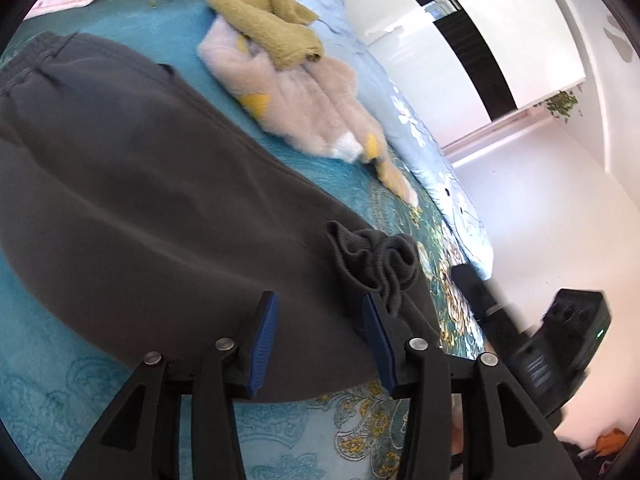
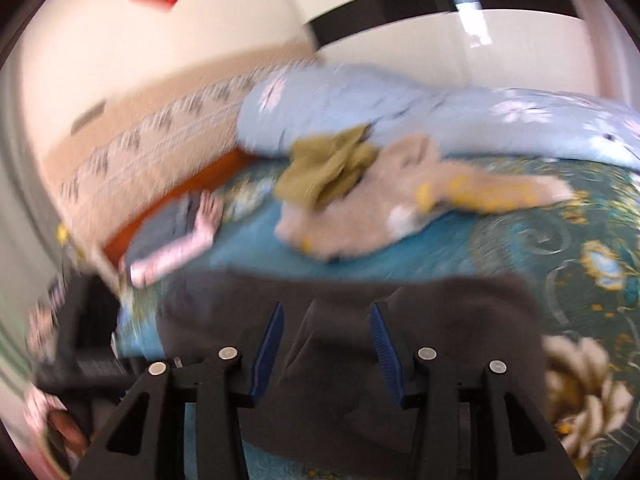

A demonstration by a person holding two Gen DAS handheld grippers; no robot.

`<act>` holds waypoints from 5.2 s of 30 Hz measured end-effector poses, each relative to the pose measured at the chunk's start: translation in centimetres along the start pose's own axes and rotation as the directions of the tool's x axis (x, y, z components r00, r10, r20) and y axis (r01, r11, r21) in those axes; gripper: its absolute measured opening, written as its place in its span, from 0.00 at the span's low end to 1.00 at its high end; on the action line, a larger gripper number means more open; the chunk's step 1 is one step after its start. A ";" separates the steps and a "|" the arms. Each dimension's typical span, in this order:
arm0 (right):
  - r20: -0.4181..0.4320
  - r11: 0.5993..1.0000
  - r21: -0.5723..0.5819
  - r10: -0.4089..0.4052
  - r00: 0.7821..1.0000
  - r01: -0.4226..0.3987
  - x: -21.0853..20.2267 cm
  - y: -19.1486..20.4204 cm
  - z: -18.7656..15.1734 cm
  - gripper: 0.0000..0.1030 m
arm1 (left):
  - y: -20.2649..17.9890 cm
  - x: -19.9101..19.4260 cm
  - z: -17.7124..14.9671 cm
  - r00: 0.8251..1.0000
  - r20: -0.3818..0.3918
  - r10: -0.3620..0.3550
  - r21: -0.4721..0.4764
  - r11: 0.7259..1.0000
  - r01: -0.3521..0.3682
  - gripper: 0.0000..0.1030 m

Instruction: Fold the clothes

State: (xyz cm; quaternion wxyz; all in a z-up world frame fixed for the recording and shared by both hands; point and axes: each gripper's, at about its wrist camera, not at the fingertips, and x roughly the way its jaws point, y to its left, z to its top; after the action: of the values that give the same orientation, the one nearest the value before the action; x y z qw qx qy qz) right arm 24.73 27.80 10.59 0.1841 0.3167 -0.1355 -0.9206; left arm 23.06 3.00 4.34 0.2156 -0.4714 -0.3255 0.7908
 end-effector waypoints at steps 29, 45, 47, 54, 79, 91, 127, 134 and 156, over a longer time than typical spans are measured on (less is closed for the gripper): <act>-0.030 0.970 0.243 0.002 1.000 0.005 1.1 -7.4 -1.3 0.54 | -2.0 3.6 3.3 0.999 0.035 0.028 0.073 0.997 -0.031 0.16; -0.283 0.954 0.246 -0.097 0.954 0.170 5.9 -9.3 -4.2 0.54 | 2.9 4.0 2.0 1.000 0.000 0.004 -0.062 0.998 -0.004 0.23; -0.254 0.950 0.276 -0.073 0.965 0.144 5.5 -9.7 -4.0 0.54 | 2.3 3.1 2.0 1.000 0.010 0.010 -0.034 0.999 -0.010 0.24; -0.141 0.911 0.407 -0.005 0.990 0.063 3.9 -12.0 -3.9 0.54 | 4.0 -6.1 3.1 0.971 0.226 -0.076 -0.029 0.996 0.085 0.31; -0.104 0.906 0.405 -0.090 0.990 0.125 3.7 -12.5 -3.9 0.54 | 21.3 -12.2 3.4 0.923 0.379 0.070 -0.448 0.887 0.117 0.54; -0.112 0.901 0.416 -0.081 0.990 0.121 3.8 -12.7 -3.9 0.54 | 20.3 -9.7 5.6 0.915 0.372 0.154 -0.437 0.899 0.026 0.45; 0.029 0.849 0.513 -0.162 0.986 0.124 0.3 -14.6 -2.6 0.54 | -19.2 10.2 -6.0 0.896 0.274 0.350 0.666 0.602 -0.440 0.32; 0.035 0.821 0.552 -0.193 0.981 0.142 -0.3 -15.7 -2.8 0.54 | -19.7 9.0 -5.8 0.902 0.233 0.362 0.665 0.618 -0.420 0.44; 0.082 0.903 0.421 0.057 0.995 -0.087 -0.1 -11.7 -1.2 0.60 | -2.3 1.4 1.2 0.841 0.212 0.497 0.126 0.840 -0.528 0.59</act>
State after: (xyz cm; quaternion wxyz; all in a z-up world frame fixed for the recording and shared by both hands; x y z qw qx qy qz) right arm 22.62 38.14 5.51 0.1402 0.3125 -0.3498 -0.8720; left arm 21.38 5.16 5.53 0.0084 -0.4503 -0.1315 0.8831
